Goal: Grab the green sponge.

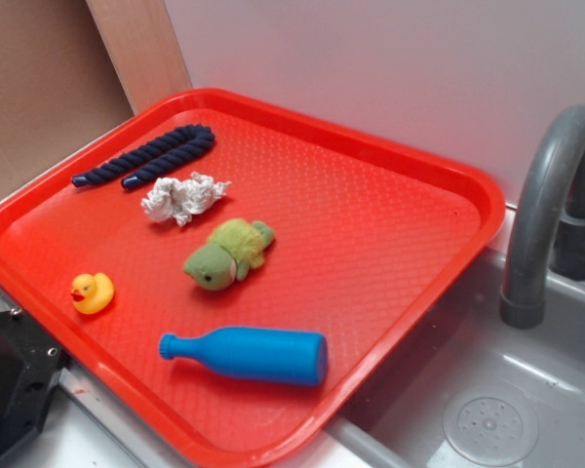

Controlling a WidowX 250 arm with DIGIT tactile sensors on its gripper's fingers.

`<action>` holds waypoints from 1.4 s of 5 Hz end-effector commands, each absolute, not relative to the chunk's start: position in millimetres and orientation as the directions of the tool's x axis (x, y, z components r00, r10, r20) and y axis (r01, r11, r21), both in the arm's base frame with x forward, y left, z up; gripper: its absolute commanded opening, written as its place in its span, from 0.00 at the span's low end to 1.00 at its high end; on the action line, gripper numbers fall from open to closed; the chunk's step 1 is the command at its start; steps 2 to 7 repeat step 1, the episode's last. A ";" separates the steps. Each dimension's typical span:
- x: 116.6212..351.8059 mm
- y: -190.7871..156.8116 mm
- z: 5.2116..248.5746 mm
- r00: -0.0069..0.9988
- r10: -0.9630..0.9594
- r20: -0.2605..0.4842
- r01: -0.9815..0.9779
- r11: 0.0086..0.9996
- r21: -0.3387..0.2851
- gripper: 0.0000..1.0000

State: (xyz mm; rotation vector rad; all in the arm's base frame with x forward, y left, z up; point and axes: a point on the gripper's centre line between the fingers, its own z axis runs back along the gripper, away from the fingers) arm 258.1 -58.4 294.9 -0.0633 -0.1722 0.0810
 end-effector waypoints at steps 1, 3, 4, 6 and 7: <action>244.8 -31.6 323.5 0.918 0.219 0.330 -0.188 0.974 -0.123 0.00; 244.8 -31.6 323.5 0.918 0.219 0.330 -0.188 0.974 -0.123 0.00; 244.8 -31.6 323.5 0.918 0.219 0.330 -0.188 0.974 -0.123 0.00; 244.8 -31.6 323.5 0.918 0.219 0.330 -0.188 0.974 -0.123 0.00; 244.8 -31.6 323.5 0.918 0.219 0.330 -0.188 0.974 -0.123 0.00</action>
